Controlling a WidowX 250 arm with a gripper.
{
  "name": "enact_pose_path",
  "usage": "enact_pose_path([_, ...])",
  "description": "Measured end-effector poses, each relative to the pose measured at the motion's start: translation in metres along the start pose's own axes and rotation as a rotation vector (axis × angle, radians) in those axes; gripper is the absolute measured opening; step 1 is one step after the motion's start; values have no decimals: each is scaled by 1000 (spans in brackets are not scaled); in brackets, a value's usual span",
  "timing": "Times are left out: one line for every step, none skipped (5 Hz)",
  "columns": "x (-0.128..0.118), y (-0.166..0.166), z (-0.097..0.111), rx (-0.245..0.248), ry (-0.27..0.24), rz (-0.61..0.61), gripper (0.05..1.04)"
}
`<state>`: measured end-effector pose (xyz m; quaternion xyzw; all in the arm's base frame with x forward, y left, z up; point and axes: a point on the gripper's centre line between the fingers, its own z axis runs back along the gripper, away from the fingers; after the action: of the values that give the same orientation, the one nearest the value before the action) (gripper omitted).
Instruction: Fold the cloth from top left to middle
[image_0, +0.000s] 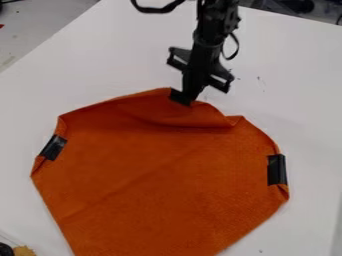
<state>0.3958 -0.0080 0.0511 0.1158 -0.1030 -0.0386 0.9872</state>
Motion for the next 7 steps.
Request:
enact_pose_path([-23, -16, 20, 29, -37, 39, 53])
enact_pose_path([-66, -32, 21, -4, -33, 133, 53])
enact_pose_path([-111, -42, 7, -72, -24, 195, 53])
enact_pose_path([-134, -55, -6, -150, -37, 230, 74])
enact_pose_path([-139, -65, -4, -171, -23, 247, 197])
enact_pose_path([-153, -89, 14, -140, 74, 239, 421])
enact_pose_path([-156, -103, 31, -102, 138, 311, 720])
